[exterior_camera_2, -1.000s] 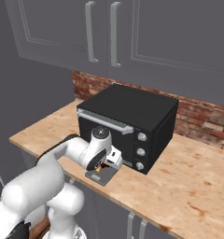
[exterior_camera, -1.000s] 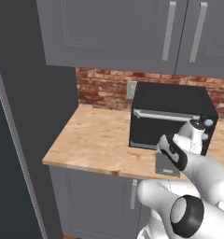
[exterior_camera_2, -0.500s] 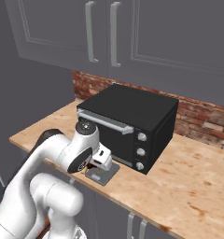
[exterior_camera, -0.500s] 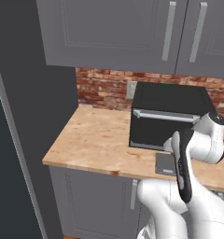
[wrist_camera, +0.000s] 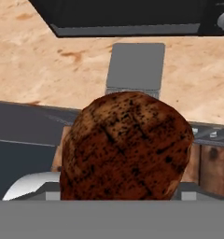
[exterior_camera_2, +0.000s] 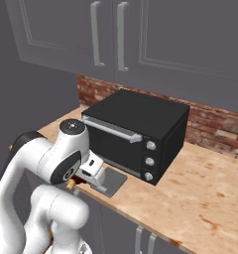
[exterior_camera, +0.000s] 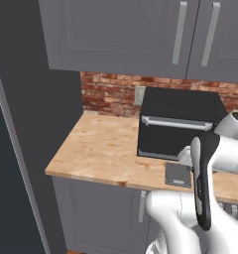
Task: Take the steak from the fridge and place it on the digital scale on the counter by the fridge. Wait a few seconds for a reading, then move it to the plate on the dining counter.
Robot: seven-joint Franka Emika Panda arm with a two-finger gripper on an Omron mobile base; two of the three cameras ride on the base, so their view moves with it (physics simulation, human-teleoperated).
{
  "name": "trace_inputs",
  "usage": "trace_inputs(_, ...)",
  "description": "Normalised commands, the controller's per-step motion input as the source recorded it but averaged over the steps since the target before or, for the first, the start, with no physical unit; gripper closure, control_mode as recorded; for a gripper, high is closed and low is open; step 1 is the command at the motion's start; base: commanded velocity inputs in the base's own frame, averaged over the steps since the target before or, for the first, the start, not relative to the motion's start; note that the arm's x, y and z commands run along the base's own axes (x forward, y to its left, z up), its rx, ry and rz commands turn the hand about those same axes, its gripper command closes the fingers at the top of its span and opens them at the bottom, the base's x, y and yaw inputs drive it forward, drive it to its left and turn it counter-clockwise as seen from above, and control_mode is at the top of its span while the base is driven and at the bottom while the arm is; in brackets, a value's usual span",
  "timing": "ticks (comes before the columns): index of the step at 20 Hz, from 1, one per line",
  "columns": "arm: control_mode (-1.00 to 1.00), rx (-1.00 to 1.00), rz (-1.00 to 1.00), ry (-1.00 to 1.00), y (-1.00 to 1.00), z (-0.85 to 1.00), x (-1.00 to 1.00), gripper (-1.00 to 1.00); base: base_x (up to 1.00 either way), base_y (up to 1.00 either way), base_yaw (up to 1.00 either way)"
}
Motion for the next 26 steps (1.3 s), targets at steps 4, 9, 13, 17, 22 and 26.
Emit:
trace_inputs(4,-1.0,0.0,0.03,0.0,0.03,0.06,-0.01,1.0,0.0,0.0,0.0)
trace_inputs(9,1.0,0.0,0.02,0.0,0.0,0.0,-0.01,1.0,-0.06,-0.01,0.04)
trace_inputs(13,1.0,0.0,0.0,0.0,0.0,0.0,0.0,1.0,-0.29,-0.01,0.43)
trace_inputs(17,1.0,0.0,0.0,0.0,0.0,0.0,0.0,1.0,-0.33,0.0,0.9)
trace_inputs(22,1.0,0.0,0.0,0.0,0.0,0.0,0.0,1.0,-0.45,-0.02,0.93)
trace_inputs(26,1.0,0.0,0.0,0.0,0.0,0.0,0.0,1.0,-0.85,-0.14,0.83)
